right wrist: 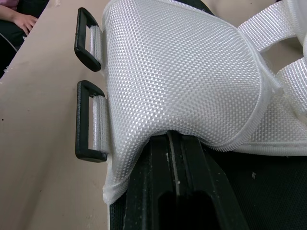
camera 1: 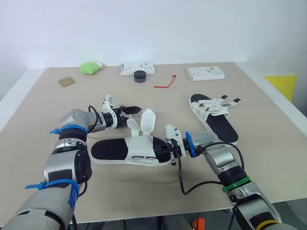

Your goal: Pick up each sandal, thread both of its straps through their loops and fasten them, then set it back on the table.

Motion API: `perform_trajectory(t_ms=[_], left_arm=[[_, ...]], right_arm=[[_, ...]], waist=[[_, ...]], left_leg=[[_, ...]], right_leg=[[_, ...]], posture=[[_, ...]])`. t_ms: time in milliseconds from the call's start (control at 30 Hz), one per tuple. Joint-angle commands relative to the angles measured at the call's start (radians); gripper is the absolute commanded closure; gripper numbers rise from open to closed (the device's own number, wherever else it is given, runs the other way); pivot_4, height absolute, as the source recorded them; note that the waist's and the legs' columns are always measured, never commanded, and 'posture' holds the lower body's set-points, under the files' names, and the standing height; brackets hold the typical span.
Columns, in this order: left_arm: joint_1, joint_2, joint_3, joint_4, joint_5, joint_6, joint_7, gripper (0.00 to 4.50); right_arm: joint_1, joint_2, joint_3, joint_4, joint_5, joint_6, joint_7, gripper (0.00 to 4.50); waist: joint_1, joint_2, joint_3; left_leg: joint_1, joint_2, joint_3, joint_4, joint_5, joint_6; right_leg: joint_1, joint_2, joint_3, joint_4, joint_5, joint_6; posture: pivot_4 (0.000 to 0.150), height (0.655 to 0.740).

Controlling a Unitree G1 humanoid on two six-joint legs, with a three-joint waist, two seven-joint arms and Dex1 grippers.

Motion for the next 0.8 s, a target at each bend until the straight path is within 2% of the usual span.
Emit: perform_trajectory(t_ms=[33,200,300,400,500,567,800], left_arm=[[-0.023,0.015,-0.002,0.0,0.007,0.004,-0.021,0.02],[-0.009,0.004,-0.031,-0.014,0.028,0.025,-0.034,0.02],[-0.008,0.004,-0.026,-0.009,0.035,0.005,-0.027,0.78],[-0.015,0.009,-0.003,0.001,0.032,-0.023,-0.016,2.09],[-0.033,0.015,0.035,0.022,0.023,-0.068,0.012,3.7],[-0.045,0.021,0.049,0.034,0.025,-0.098,0.028,4.38],[-0.064,0.028,0.077,0.045,0.013,-0.137,0.024,4.38]], right_arm=[[0.063,-0.001,0.097,0.072,-0.064,0.059,-0.015,4.5],[0.055,0.004,0.094,0.078,-0.062,0.062,-0.016,4.5],[0.054,0.005,0.094,0.078,-0.061,0.064,-0.016,4.5],[0.056,0.004,0.095,0.076,-0.062,0.065,-0.015,4.5],[0.059,0.002,0.096,0.074,-0.061,0.067,-0.013,4.5],[0.059,0.001,0.097,0.075,-0.062,0.067,-0.012,4.5],[0.058,0.004,0.1,0.076,-0.063,0.067,-0.011,4.5]], waist=[[0.0,0.0,0.0],[0.0,0.0,0.0],[0.0,0.0,0.0],[0.0,0.0,0.0],[0.0,0.0,0.0],[0.0,-0.001,0.0],[0.0,-0.002,0.001]], left_leg=[[0.0,0.0,0.0,0.0,0.0,0.0],[0.0,0.0,0.0,0.0,0.0,0.0],[0.0,0.0,0.0,0.0,0.0,0.0],[0.0,0.0,0.0,0.0,0.0,0.0],[0.0,0.0,0.0,0.0,0.0,-0.001],[0.0,0.0,0.0,0.0,0.0,-0.001],[0.0,0.0,0.0,0.0,0.0,-0.001]], right_leg=[[0.0,0.0,0.0,0.0,0.0,0.0],[0.0,0.0,0.0,0.0,0.0,0.0],[0.0,0.0,0.0,0.0,0.0,0.0],[0.0,0.0,0.0,0.0,0.0,0.0],[0.0,0.0,0.0,0.0,0.0,0.0],[0.0,0.0,0.0,0.0,0.0,0.0],[0.0,0.0,0.0,0.0,0.0,0.0]], posture=[[0.15,0.74],[0.15,0.74],[0.15,0.74],[0.15,0.74],[0.15,0.74],[0.15,0.74],[0.15,0.74]])
